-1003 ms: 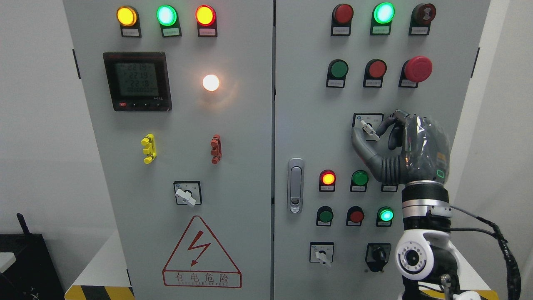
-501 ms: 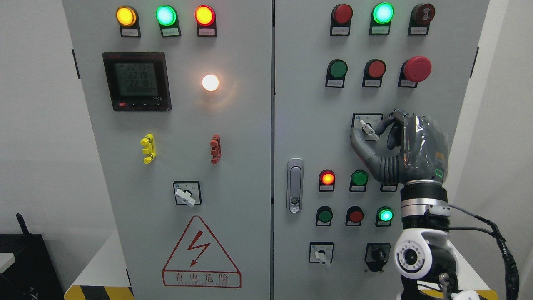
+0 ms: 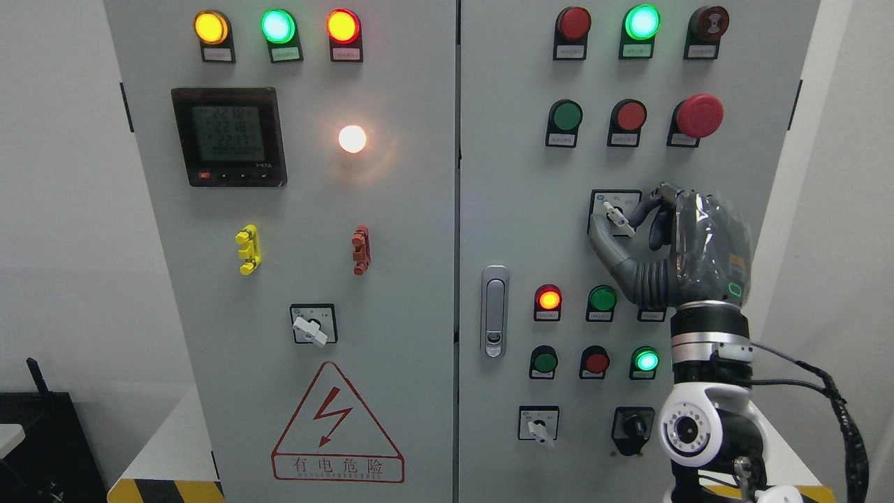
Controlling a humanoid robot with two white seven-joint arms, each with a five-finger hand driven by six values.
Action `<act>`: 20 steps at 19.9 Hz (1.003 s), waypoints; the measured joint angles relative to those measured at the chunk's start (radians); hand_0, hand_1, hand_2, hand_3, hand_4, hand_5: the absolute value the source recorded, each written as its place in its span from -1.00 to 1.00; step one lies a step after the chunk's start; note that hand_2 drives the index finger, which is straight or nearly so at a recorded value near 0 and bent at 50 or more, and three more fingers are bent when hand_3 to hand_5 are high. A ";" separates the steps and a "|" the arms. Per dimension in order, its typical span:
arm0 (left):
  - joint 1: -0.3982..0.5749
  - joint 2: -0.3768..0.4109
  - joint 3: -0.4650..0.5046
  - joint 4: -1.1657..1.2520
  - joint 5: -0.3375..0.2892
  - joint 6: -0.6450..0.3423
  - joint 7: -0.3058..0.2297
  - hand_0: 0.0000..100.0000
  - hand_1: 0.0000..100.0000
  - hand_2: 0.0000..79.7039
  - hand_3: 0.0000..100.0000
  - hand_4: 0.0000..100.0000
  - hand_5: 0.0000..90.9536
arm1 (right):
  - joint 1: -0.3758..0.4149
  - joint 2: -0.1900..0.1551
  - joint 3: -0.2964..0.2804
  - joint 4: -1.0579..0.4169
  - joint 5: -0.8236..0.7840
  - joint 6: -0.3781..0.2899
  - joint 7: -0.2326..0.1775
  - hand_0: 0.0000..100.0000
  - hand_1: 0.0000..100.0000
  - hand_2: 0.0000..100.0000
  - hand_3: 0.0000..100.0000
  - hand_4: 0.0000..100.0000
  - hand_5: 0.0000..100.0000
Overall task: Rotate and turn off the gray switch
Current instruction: 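Twist the gripped knob with the right hand to the off position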
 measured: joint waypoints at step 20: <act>0.000 0.000 0.000 0.000 0.000 0.000 0.001 -0.76 -0.22 -1.00 -1.00 -1.00 -1.00 | -0.007 0.005 0.001 0.016 -0.001 0.010 -0.009 -0.40 -0.09 0.39 1.00 0.87 1.00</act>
